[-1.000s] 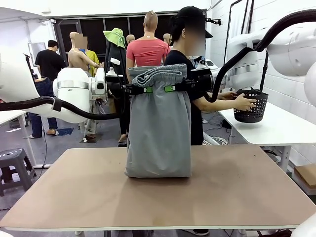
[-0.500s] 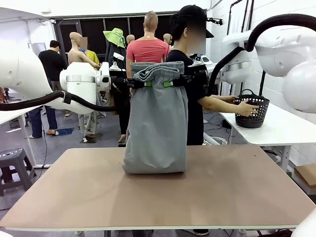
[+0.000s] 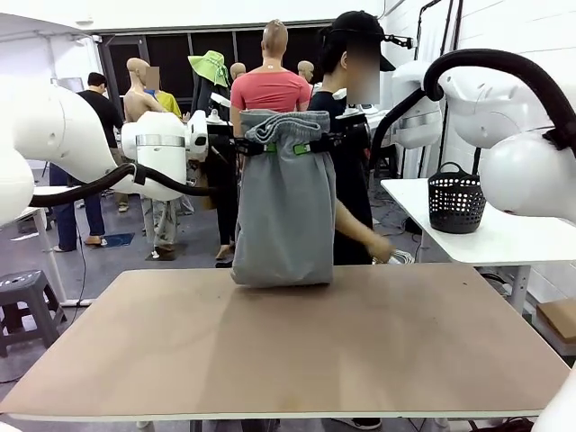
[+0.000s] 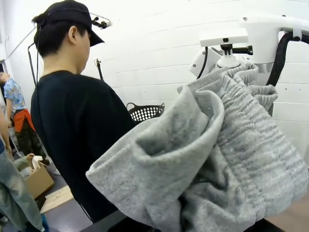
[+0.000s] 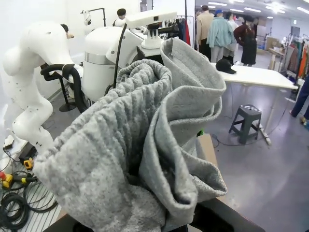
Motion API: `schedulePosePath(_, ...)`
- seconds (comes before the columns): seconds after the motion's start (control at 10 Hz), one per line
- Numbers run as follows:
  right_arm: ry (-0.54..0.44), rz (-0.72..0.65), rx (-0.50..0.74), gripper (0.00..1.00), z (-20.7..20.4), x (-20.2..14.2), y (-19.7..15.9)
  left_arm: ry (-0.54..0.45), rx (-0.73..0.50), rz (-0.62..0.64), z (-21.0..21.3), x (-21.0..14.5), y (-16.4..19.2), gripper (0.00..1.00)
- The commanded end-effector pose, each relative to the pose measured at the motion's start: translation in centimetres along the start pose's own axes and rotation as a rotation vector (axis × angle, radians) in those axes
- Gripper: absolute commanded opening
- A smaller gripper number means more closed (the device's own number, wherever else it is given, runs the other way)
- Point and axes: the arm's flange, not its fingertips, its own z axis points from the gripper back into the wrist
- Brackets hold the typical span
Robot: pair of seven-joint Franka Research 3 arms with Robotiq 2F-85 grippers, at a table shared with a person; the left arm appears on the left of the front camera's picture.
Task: Fold the training pants.
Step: Fold the Training pants in half.
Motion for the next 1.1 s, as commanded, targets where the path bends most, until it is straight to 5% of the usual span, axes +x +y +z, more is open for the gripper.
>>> schedulePosePath(0.0,0.028,-0.047,0.054,0.0,-0.7,-2.5,0.8,-0.032,0.008,0.051,1.1,-2.7,0.7,0.0)
schedulePosePath(0.5,-0.063,-0.296,0.144,0.0,-2.4,-7.2,5.9,-0.066,-0.104,0.343,3.1,-6.7,-5.0,0.0)
schedulePosePath(1.0,-0.02,-0.588,0.166,0.0,-2.5,-13.6,9.2,-0.053,-0.26,0.635,6.2,-11.1,-11.7,0.0)
